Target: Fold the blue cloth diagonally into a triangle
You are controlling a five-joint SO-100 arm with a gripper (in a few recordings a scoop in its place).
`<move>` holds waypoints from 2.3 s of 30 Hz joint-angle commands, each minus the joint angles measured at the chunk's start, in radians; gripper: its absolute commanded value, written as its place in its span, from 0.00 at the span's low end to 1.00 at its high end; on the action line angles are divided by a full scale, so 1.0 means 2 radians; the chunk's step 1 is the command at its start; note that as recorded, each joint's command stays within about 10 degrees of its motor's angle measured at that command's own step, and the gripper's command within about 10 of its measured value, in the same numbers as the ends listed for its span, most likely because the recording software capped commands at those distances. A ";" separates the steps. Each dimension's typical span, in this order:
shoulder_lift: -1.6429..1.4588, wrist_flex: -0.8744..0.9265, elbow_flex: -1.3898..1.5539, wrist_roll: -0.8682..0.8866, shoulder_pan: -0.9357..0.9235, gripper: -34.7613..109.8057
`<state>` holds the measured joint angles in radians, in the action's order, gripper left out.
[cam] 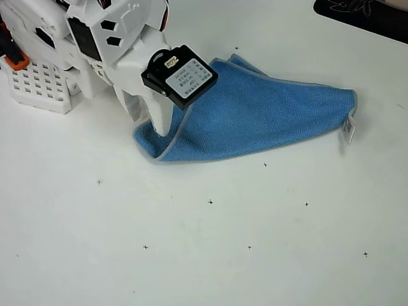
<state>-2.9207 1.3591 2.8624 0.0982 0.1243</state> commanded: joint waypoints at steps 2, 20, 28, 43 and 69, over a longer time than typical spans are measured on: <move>-0.018 0.017 0.012 -0.006 0.001 0.45; -0.053 0.016 0.029 -0.026 -0.004 0.45; -0.074 0.018 0.033 -0.032 -0.005 0.45; -0.084 0.020 0.037 -0.041 -0.012 0.45; -0.084 0.020 0.038 -0.043 -0.012 0.45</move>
<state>-3.0848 1.3683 2.9253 0.0123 0.0905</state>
